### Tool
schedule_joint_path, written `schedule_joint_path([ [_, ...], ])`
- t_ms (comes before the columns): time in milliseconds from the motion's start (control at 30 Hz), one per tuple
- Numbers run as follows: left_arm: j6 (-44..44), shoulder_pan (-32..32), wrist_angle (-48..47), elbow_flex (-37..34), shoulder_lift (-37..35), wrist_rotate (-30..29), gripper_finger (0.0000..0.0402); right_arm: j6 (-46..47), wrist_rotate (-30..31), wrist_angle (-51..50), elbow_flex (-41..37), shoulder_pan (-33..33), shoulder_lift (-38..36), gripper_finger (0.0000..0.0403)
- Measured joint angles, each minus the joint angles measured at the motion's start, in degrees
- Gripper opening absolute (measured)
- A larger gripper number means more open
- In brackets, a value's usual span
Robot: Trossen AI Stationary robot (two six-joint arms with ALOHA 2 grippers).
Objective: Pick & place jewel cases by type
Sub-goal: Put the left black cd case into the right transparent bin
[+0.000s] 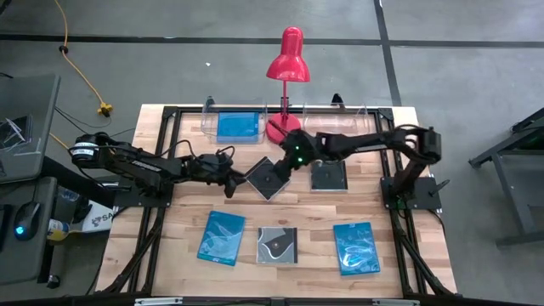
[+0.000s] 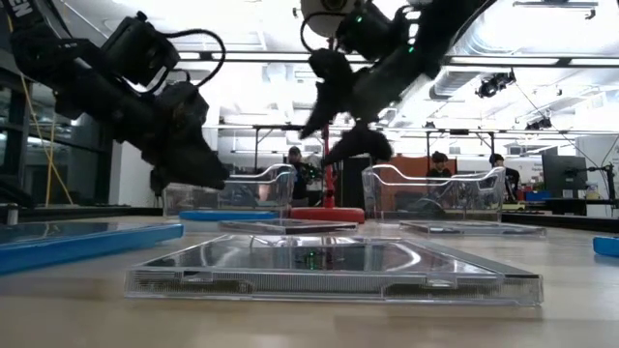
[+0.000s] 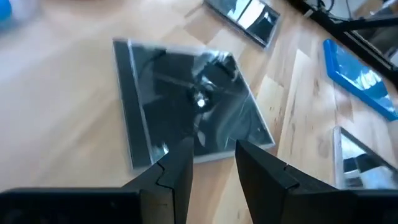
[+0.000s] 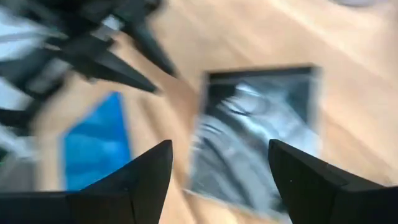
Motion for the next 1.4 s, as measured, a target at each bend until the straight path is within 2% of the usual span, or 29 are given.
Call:
schedule_joint_path([
  [167, 3.09, 0.02, -0.58, 0.02, 0.00, -1.92, 0.0120, 6.94, 11.19, -10.02, 0.00, 3.06, -2.59, 0.0252],
  [300, -1.24, 1.28, -1.59, 0.02, 0.00, -3.13, 0.0120, 14.17, 14.14, -10.69, -0.02, 5.24, -2.11, 0.0252],
  [400, -2.84, 4.32, -1.59, 0.02, 0.00, -0.80, 0.0120, 17.90, 16.76, -10.84, -0.02, 6.65, -1.21, 0.0252],
  [567, -2.68, 10.25, -2.13, 0.02, 0.00, 5.36, 0.0120, 23.09, 19.31, -13.03, -0.02, 8.09, -0.74, 0.0252],
  [800, 3.48, 14.84, -2.91, 0.02, 0.00, 12.57, 0.0120, 32.93, 23.75, -16.11, -0.02, 12.02, -0.06, 0.0252],
  [933, 6.84, 15.85, -3.03, 0.02, 0.00, 15.04, 0.0120, 39.21, 26.71, -16.27, -0.02, 14.53, 0.11, 0.0252],
  [1100, 10.47, 15.76, -3.50, 0.02, 0.00, 15.26, 0.0120, 46.44, 28.29, -15.12, -0.02, 17.14, 2.16, 0.0252],
  [1233, 12.43, 15.76, -3.47, 0.02, 0.66, 16.26, 0.0120, 49.83, 28.20, -11.15, -0.02, 18.50, 4.92, 0.0252],
  [1400, 12.32, 15.76, -2.56, 0.70, 4.77, 21.34, 0.0120, 51.44, 27.79, -8.98, -0.02, 18.55, 5.89, 0.0252],
])
